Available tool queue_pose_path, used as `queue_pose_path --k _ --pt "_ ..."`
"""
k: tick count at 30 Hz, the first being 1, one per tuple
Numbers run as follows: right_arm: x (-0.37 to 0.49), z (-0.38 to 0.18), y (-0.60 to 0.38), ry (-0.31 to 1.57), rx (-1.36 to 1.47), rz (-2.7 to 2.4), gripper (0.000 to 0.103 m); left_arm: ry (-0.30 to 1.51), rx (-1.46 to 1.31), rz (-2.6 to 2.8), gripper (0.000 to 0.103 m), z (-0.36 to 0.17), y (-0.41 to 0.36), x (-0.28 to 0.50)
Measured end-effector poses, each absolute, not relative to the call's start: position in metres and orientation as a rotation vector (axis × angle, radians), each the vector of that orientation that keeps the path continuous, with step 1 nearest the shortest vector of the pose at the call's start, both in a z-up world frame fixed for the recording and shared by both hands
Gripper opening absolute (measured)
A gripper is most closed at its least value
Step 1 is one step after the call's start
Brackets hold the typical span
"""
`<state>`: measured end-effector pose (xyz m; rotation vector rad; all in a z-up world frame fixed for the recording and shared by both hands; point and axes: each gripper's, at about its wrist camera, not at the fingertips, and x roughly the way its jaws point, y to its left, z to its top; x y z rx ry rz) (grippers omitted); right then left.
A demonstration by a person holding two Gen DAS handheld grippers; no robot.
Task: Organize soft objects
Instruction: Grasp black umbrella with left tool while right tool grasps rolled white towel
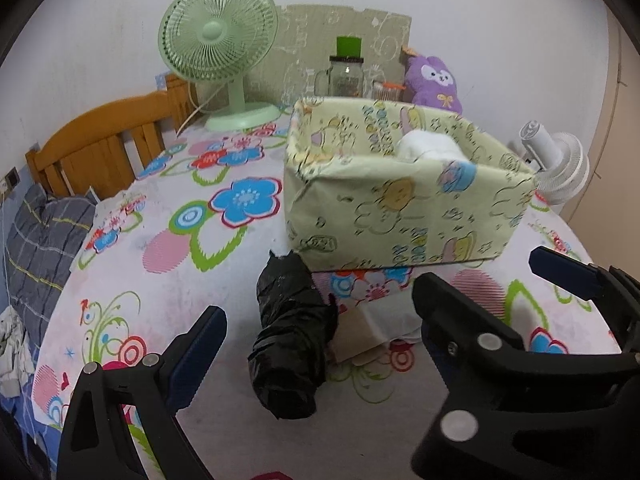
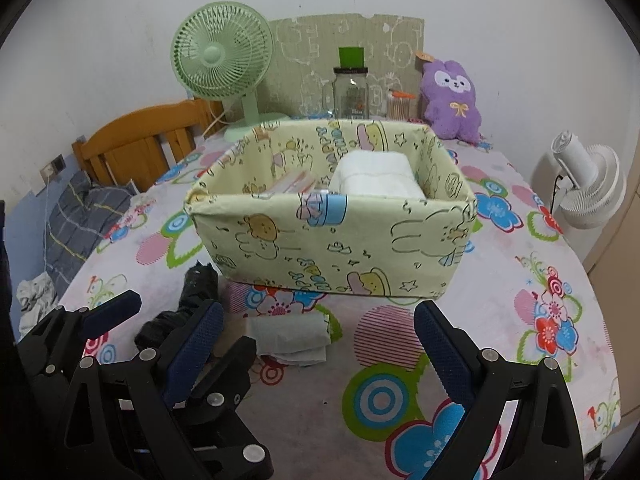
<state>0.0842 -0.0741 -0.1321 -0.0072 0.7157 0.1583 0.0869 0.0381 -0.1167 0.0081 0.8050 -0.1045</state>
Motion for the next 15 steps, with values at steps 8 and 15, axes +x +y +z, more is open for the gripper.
queue_pose_path --k 8,15 --pt "0.098 -0.149 -0.066 0.771 -0.012 0.161 0.098 0.847 -0.006 -0.099 0.085 -0.132 0.048 0.096" --pt "0.103 -0.159 -0.059 0.797 -0.026 0.178 0.098 0.882 -0.037 -0.099 0.060 -0.142 0.059 0.097"
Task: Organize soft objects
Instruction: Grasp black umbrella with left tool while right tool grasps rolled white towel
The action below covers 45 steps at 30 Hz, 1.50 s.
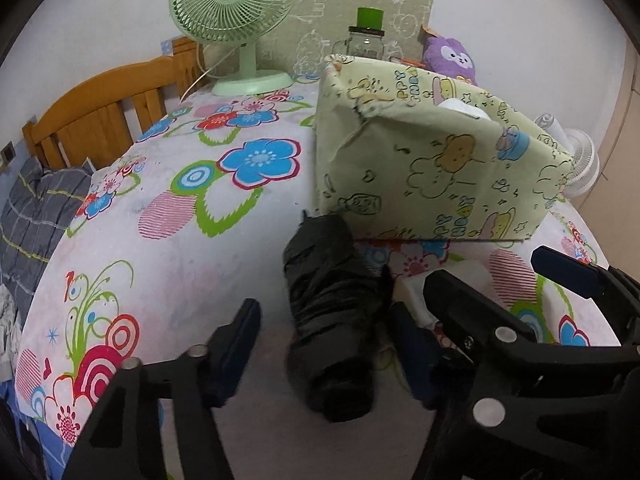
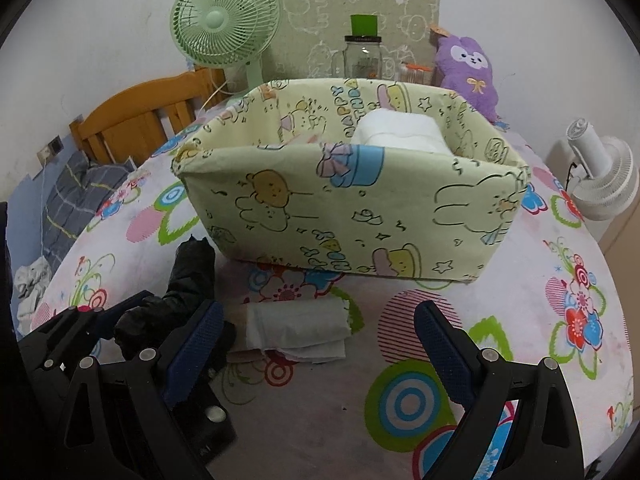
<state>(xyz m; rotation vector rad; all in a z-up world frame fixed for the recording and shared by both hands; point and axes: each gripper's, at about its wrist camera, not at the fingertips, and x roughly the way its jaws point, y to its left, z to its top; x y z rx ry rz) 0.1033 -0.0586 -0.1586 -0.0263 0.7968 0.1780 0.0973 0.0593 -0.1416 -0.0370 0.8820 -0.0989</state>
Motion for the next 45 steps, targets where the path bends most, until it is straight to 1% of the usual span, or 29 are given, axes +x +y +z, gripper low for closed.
queue_pose_path --k 1,2,6,21,26,27,28,29,31,36,40,45 --pt "0.104 -0.160 -0.058 0.802 -0.025 0.180 0.098 0.880 -0.038 -0.105 0.057 -0.142 0.060 0.097" --pt "0.105 -0.160 -0.057 0.805 -0.025 0.181 0.098 0.880 -0.039 -0.109 0.050 -0.142 0.060 0.098" --pt "0.107 -0.164 -0.055 0.815 -0.029 0.183 0.098 0.878 -0.038 -0.103 0.045 -0.144 0.061 0.099" --pt "0.124 -0.180 -0.044 0.872 0.007 0.192 0.098 0.869 0.020 -0.028 0.043 -0.145 0.073 0.098" --pt "0.127 -0.185 -0.045 0.876 0.034 0.189 0.096 0.868 0.027 -0.029 0.043 -0.145 0.072 0.098" --pt "0.126 -0.185 -0.045 0.868 0.031 0.189 0.091 0.869 0.025 -0.031 0.043 -0.145 0.072 0.098" --pt "0.125 -0.185 -0.045 0.860 0.030 0.188 0.083 0.868 0.026 -0.032 0.043 -0.145 0.071 0.098" --pt "0.123 -0.185 -0.043 0.853 0.030 0.190 0.080 0.866 0.030 -0.028 0.043 -0.145 0.070 0.098" --pt "0.120 -0.184 -0.041 0.846 0.032 0.200 0.069 0.864 0.038 -0.023 0.043 -0.145 0.068 0.097" --pt "0.117 -0.184 -0.039 0.843 0.028 0.200 0.055 0.860 0.059 -0.015 0.042 -0.145 0.063 0.095" --pt "0.114 -0.182 -0.041 0.839 0.026 0.192 0.051 0.860 0.068 -0.014 0.042 -0.144 0.059 0.093" --pt "0.110 -0.179 -0.048 0.833 0.018 0.178 0.051 0.858 0.063 -0.035 0.042 -0.142 0.052 0.089"
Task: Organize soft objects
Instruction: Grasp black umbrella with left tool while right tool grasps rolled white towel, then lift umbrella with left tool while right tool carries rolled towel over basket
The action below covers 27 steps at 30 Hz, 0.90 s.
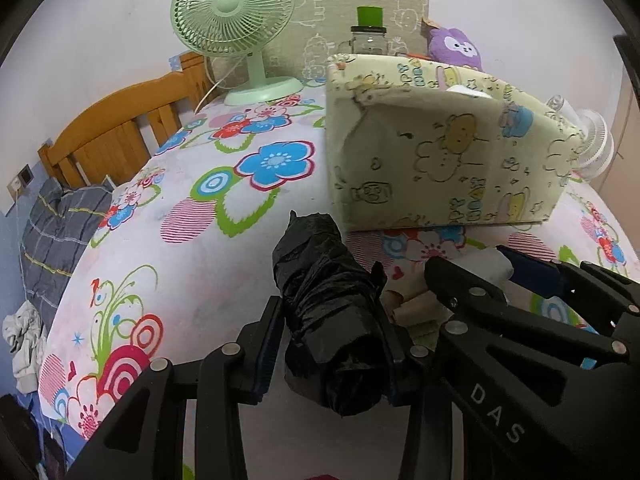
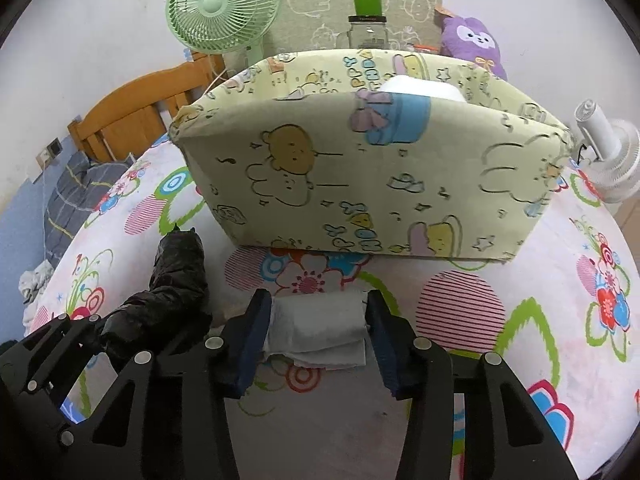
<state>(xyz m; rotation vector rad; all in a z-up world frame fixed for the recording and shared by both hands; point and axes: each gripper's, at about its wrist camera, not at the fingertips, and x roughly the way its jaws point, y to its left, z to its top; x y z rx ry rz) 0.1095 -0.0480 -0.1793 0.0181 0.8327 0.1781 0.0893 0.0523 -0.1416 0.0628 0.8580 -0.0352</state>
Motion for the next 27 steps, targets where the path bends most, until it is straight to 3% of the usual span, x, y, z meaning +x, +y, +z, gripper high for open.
queue_pose_path --k 27 --pt "0.073 -0.117 -0.112 0.716 0.087 0.113 0.051 0.728 0.064 -0.110 0.042 -0.079 0.002 0.065"
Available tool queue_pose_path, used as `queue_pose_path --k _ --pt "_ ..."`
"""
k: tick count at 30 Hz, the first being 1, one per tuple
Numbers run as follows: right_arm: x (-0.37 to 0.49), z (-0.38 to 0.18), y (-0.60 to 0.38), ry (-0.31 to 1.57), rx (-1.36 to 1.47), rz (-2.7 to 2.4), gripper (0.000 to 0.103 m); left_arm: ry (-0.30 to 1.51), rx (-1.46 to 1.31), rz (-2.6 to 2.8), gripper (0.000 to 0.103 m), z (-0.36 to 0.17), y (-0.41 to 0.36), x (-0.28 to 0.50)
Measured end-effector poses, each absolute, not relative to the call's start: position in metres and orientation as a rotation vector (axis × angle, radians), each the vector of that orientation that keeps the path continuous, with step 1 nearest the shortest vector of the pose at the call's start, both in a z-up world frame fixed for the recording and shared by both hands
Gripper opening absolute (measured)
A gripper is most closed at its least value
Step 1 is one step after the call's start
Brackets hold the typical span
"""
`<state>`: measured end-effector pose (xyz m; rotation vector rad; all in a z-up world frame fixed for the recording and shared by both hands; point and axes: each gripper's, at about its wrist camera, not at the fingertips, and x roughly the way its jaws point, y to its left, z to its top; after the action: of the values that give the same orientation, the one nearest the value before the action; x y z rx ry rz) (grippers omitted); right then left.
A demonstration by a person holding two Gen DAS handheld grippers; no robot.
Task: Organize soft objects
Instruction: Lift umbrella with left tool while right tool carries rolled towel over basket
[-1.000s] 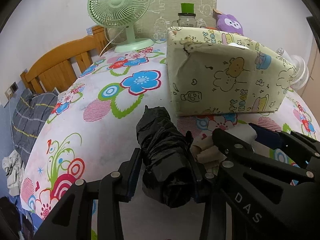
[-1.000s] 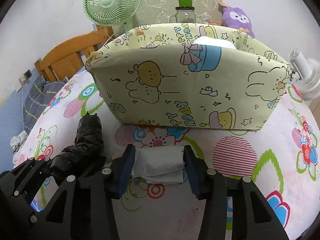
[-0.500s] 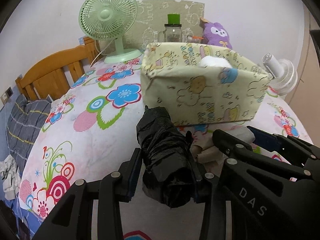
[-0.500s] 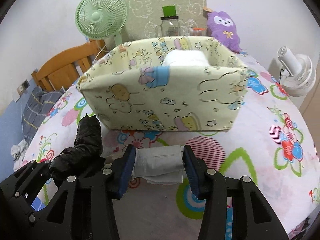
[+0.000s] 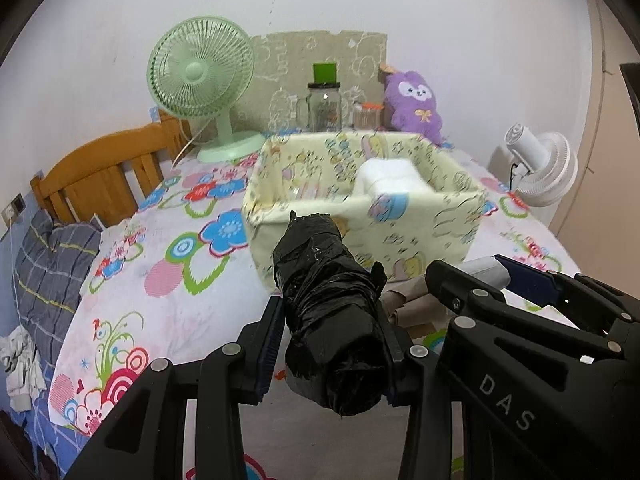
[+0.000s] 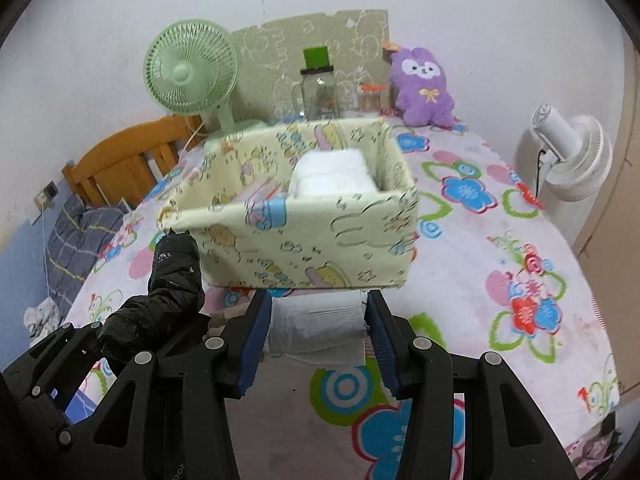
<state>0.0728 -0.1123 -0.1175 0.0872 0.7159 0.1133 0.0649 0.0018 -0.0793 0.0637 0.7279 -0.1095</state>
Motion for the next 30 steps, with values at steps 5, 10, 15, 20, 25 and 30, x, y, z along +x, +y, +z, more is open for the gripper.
queue_pose_path --k 5,10,15,20,25,30 --pt "0.065 -0.102 -0.121 0.682 0.080 0.096 0.051 0.702 0.058 -0.129 0.042 -0.066 -0.007 0.060" --pt "0.055 -0.087 -0.128 0.656 0.074 0.083 0.051 0.681 0.059 -0.143 0.042 -0.053 -0.014 0.056" --pt "0.047 -0.071 -0.133 0.624 0.070 0.079 0.051 0.652 0.063 -0.148 0.042 -0.037 -0.019 0.051" --pt "0.041 -0.056 -0.137 0.596 0.064 0.080 0.051 0.629 0.071 -0.151 0.042 -0.024 -0.024 0.049" --pt "0.038 -0.044 -0.140 0.576 0.055 0.080 0.051 0.611 0.075 -0.153 0.042 -0.013 -0.027 0.048" --pt "0.037 -0.032 -0.143 0.551 0.054 0.080 0.051 0.589 0.074 -0.155 0.042 -0.003 -0.029 0.047"
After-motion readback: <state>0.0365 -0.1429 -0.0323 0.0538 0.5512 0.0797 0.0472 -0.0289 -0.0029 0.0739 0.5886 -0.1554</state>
